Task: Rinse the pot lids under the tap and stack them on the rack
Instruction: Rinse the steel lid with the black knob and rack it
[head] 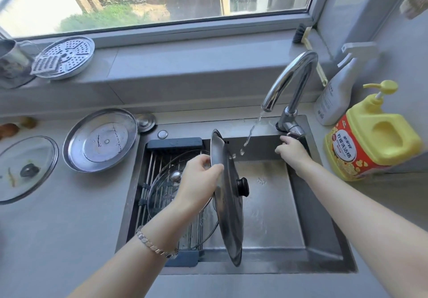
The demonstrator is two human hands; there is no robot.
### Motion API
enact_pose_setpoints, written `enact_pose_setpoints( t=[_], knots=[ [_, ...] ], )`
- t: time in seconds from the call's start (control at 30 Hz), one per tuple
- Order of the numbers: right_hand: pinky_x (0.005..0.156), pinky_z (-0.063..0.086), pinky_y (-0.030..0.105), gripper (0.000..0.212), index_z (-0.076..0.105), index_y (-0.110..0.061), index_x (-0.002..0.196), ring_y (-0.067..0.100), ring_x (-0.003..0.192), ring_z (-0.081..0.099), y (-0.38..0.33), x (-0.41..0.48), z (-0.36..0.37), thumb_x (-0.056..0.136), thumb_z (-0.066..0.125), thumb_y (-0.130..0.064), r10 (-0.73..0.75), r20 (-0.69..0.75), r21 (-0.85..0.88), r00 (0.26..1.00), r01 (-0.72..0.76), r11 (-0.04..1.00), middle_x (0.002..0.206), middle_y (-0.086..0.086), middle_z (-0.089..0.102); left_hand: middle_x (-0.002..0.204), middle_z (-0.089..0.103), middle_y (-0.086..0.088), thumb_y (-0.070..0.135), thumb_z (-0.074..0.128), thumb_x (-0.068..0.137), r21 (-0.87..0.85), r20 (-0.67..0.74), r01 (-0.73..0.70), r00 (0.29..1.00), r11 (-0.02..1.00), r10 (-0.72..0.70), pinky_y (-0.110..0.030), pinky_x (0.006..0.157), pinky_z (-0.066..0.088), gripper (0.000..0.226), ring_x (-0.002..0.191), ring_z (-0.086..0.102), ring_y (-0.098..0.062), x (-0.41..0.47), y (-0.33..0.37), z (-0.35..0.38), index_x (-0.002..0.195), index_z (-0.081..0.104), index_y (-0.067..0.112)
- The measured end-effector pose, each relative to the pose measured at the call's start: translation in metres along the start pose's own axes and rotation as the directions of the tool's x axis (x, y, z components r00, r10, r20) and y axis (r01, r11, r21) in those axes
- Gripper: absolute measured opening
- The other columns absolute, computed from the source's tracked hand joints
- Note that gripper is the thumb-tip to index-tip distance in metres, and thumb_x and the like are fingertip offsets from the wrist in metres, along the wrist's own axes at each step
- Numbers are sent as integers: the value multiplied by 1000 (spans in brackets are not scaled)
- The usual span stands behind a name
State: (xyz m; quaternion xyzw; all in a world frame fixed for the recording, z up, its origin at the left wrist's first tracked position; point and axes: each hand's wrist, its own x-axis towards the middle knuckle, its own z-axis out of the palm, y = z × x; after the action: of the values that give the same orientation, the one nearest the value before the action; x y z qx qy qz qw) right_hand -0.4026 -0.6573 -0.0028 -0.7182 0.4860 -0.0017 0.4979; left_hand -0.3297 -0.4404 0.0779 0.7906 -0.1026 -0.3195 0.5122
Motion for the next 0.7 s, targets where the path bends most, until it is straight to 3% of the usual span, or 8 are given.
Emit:
enact_pose_setpoints(
  t=[0.1, 0.17, 0.23, 0.3, 0.4, 0.53, 0.63, 0.7],
  knots=[
    [104, 40, 39, 49, 39, -11, 140, 25, 125, 48, 4, -24, 6, 93, 47, -23, -29, 157, -130, 987, 49, 990, 143, 7, 43, 71, 55, -16, 3, 52, 84, -32, 8, -7, 1000, 999, 7, -39, 58, 45, 9, 63, 53, -26, -5, 7, -2, 78, 60, 3],
    [86, 54, 37, 44, 43, -18, 136, 22, 99, 63, 2, -45, 18, 94, 44, -33, -22, 285, -83, 958, 47, 995, 126, 4, 53, 73, 58, -18, 3, 52, 84, -35, 19, -16, 1000, 999, 17, -42, 59, 49, 10, 64, 56, -27, -8, 10, -2, 85, 60, -3],
    [70, 57, 32, 36, 44, -24, 129, 20, 77, 66, -1, -65, 30, 95, 43, -37, -5, 390, -1, 921, 6, 1000, 104, 5, 58, 73, 61, -16, 5, 53, 84, -24, 25, -30, 999, 999, 31, -44, 61, 51, 9, 64, 60, -28, -9, 14, -1, 84, 61, 0],
    [68, 57, 33, 27, 46, -24, 119, 20, 68, 65, -2, -79, 39, 95, 43, -37, -12, 425, 16, 905, 5, 1000, 91, 2, 57, 72, 59, -13, 7, 54, 84, -2, 36, -44, 998, 999, 44, -43, 61, 53, 8, 64, 60, -27, -11, 18, 0, 79, 59, 4],
    [65, 56, 33, 25, 49, -17, 112, 19, 63, 63, 1, -88, 45, 95, 43, -35, -25, 389, 45, 921, 8, 999, 86, 0, 57, 72, 59, -10, 11, 56, 85, -5, 76, -70, 995, 998, 70, -39, 59, 54, 9, 64, 60, -26, -17, 23, 1, 78, 58, 7],
    [48, 46, 22, 22, 51, -10, 102, 16, 52, 53, 10, -93, 45, 97, 42, -29, -119, 267, 72, 956, 103, 992, 70, 2, 54, 79, 65, -8, 34, 60, 87, -65, 164, -98, 981, 993, 107, -42, 62, 59, 24, 72, 69, -26, -29, 26, 3, 89, 62, 10],
    [43, 39, 21, 20, 53, -8, 96, 16, 48, 45, 18, -95, 42, 98, 43, -25, -169, 165, 129, 972, 149, 980, 63, 4, 50, 89, 69, -9, 29, 49, 95, -168, 190, -56, 978, 984, 88, -31, 48, 56, 27, 73, 72, -18, -34, 22, -3, 95, 62, 6],
    [40, 36, 18, 19, 54, -6, 96, 13, 45, 43, 23, -97, 38, 98, 42, -22, -181, 117, 134, 977, 165, 977, 62, 5, 48, 96, 69, -9, 24, 46, 97, -108, 157, -39, 986, 993, 56, -31, 51, 58, 22, 80, 71, -17, -33, 10, -11, 95, 62, 8]
  ],
)
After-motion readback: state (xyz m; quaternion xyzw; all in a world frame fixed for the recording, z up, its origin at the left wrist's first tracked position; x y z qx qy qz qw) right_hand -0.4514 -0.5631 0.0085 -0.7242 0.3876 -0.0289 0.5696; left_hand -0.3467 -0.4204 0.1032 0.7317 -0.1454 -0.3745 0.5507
